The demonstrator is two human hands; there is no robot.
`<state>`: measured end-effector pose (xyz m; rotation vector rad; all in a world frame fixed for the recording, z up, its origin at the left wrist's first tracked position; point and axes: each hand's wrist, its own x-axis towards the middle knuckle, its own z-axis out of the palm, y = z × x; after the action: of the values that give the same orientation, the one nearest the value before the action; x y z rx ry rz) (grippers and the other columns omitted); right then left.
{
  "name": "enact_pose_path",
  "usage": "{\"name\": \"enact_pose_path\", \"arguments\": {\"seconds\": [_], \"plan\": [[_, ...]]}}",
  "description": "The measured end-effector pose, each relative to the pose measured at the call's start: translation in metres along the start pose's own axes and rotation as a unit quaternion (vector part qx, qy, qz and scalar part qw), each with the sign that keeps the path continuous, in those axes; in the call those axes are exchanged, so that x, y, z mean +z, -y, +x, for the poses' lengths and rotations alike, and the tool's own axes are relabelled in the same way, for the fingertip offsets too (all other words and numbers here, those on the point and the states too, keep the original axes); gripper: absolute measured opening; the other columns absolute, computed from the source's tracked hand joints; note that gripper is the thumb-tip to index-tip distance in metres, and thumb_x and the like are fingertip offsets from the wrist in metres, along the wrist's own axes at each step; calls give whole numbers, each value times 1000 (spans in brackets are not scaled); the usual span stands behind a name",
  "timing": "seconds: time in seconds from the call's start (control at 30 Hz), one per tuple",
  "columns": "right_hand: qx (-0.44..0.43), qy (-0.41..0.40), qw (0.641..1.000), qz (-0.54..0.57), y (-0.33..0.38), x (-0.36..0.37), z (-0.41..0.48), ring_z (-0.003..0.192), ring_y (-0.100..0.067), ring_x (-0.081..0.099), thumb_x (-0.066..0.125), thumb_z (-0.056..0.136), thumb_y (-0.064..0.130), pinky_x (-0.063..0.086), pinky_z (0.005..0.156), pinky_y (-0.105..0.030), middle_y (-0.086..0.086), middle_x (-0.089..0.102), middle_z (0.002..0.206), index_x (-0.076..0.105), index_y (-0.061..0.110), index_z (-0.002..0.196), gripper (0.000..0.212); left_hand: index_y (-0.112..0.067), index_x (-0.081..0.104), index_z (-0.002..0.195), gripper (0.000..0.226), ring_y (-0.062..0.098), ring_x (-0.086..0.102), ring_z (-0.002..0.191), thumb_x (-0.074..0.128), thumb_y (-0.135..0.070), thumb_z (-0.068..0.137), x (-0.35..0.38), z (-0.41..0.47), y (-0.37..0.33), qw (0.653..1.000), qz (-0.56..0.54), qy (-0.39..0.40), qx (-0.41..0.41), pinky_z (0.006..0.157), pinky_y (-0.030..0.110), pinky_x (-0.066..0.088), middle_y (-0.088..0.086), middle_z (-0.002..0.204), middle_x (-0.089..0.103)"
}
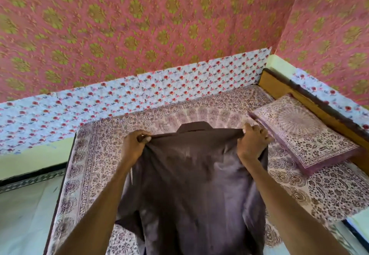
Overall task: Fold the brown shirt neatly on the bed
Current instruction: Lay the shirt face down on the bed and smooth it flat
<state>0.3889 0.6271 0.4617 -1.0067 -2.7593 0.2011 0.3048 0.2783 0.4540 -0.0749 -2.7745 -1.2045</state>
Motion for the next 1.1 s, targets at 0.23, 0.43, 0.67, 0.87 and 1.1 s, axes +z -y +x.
{"name": "enact_pose_path", "arguments": {"seconds": [0.23, 0.43, 0.67, 0.87, 1.1], "plan": [[0, 128, 990, -64, 31, 128, 61, 134, -39, 33, 57, 90, 15, 11, 112, -59, -8, 57, 125, 61, 24, 122, 34, -18, 73, 81, 6, 25, 67, 84, 73, -12, 80, 116, 91, 104, 974, 23, 218, -49, 69, 22, 45, 7, 80, 69], [5, 186, 980, -74, 52, 257, 99, 126, -34, 42, 53, 91, 9, 22, 110, -55, -10, 60, 118, 63, 13, 109, 21, -17, 67, 75, 36, 21, 60, 69, 69, -52, 79, 221, 157, 173, 894, 184, 402, -73, 53, 24, 31, 2, 59, 51], [-8, -60, 992, 110, 61, 391, 180, 98, -33, 53, 59, 79, 2, 37, 80, -45, -11, 64, 96, 63, 16, 96, 22, -22, 76, 98, 20, 25, 61, 69, 60, -32, 92, 311, 218, 198, 990, 65, -103, -74, 55, 29, 38, 5, 87, 70], [-24, -60, 992, 111, 91, 492, 242, 103, -40, 52, 58, 68, -7, 38, 82, -50, -16, 60, 102, 55, 16, 97, 37, -15, 77, 98, 22, 24, 60, 68, 61, -28, 92, 387, 274, 276, 987, 56, -144, -48, 58, 25, 33, 10, 85, 71], [-36, -3, 998, 52, 102, 557, 269, 108, -37, 49, 58, 73, -1, 30, 86, -45, -13, 59, 107, 59, 18, 102, 34, -13, 75, 96, 18, 27, 63, 76, 63, -25, 90, 420, 307, 314, 988, 104, -84, -78, 59, 26, 33, 13, 94, 70]]}}
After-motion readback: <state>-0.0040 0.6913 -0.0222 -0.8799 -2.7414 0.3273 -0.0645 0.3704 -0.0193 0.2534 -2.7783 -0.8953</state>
